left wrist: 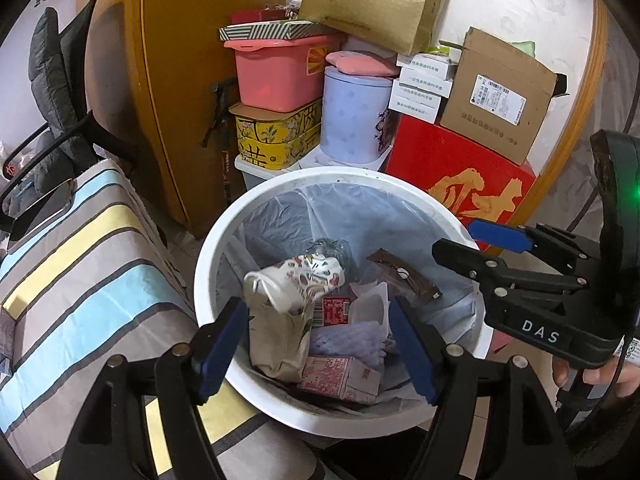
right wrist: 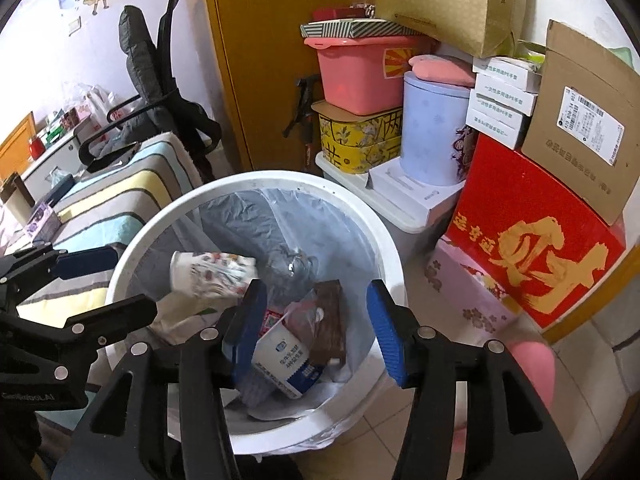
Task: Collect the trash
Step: 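Move both open tools back over the bed toward the remaining items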
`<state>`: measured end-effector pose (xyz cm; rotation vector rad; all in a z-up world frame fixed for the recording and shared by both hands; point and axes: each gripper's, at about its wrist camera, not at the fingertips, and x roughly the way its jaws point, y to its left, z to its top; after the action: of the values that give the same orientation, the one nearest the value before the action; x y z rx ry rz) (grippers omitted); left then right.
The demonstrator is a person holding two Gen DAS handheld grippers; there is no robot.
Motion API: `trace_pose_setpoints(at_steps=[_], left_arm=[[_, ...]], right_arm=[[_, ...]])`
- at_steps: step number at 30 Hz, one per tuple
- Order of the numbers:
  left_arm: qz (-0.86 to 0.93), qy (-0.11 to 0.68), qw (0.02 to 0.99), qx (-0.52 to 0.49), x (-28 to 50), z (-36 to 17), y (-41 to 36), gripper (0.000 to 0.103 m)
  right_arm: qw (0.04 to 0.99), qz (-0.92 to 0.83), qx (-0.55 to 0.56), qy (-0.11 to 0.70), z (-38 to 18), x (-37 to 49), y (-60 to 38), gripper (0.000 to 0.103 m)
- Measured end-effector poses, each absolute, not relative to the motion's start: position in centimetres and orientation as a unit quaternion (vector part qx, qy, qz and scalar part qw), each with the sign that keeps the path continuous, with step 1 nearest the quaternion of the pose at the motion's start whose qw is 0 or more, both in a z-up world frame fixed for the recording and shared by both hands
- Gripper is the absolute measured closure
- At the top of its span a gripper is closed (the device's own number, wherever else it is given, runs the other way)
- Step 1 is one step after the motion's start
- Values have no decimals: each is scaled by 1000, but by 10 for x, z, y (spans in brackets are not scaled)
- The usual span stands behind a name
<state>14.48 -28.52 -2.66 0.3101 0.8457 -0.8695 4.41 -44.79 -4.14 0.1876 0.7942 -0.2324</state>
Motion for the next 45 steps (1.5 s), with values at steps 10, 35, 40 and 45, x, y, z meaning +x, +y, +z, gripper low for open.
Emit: trace_pose_setpoints(at_steps=[10, 35, 40, 45], left_arm=[[-398, 386, 822, 130, 142, -16, -265, 23], [-303, 345, 884, 89, 154, 15, -147, 23], [-283, 345, 891, 82, 158, 16, -122, 23], [-258, 343, 901, 64, 167, 17, -89, 23]], right_arm=[[917, -112, 91, 371, -33, 40, -438, 49], [935, -58, 79, 340, -13, 51, -371, 42], [938, -39, 74, 337, -10, 61, -353, 39], [938, -18, 67, 339, -9, 73, -329, 39]])
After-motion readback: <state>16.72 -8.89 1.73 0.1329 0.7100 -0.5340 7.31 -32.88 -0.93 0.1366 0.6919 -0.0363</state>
